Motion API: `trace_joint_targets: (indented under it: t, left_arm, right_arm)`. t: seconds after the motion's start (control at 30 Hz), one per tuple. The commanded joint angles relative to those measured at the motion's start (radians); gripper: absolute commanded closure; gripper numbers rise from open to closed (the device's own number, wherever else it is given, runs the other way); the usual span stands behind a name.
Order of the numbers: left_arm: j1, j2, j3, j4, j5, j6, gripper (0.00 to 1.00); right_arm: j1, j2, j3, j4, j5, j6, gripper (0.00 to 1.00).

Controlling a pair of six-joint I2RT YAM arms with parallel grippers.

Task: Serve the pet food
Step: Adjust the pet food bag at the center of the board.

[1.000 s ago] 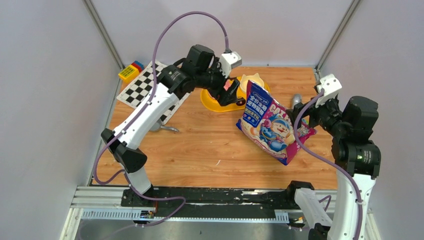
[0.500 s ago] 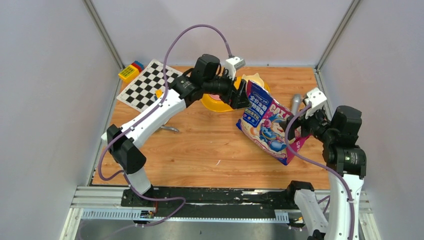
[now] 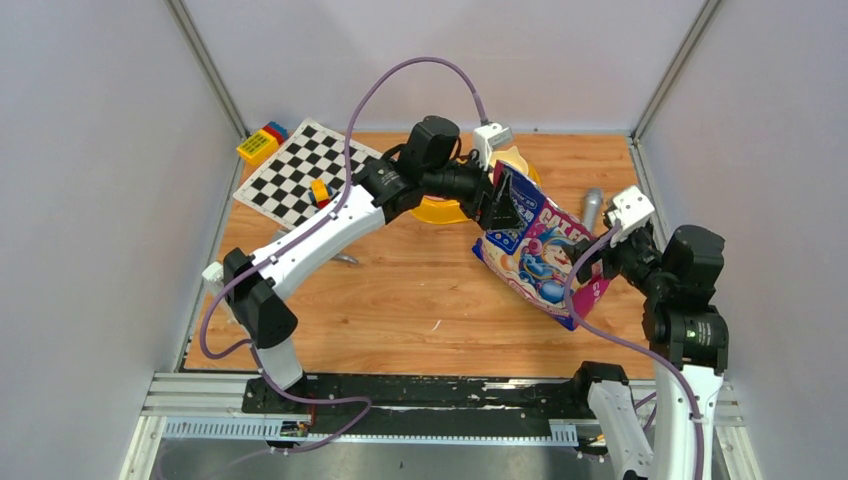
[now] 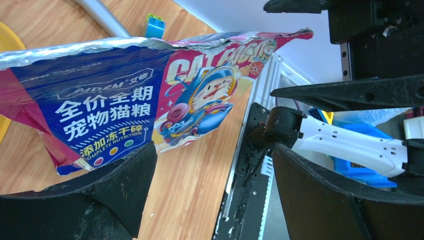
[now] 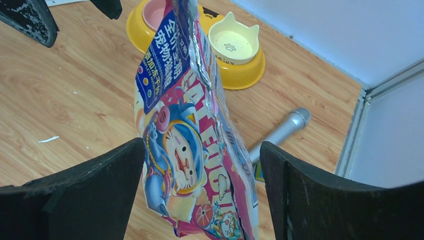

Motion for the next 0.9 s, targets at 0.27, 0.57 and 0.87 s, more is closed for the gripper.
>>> trace_joint_targets:
  t: [0.27, 0.57, 0.87]
  left_arm:
    - [0.033, -0.010, -0.042, 0.052, -0.034, -0.081, 0.07]
    - [0.051, -0.019, -0.065, 0.068, -0.017, -0.097, 0.07]
    - [0.061, -0.043, -0.082, 0.081, -0.008, -0.101, 0.07]
  right_arm:
    - [-0.003, -0.070, 0.024, -0.195, 0.124, -0.182, 0.26]
    - [-0.003, -0.132, 0.002, -0.243, 0.132, -0.191, 0.43]
    - [-0.003, -0.160, -0.042, -0.130, 0.280, -0.196, 0.39]
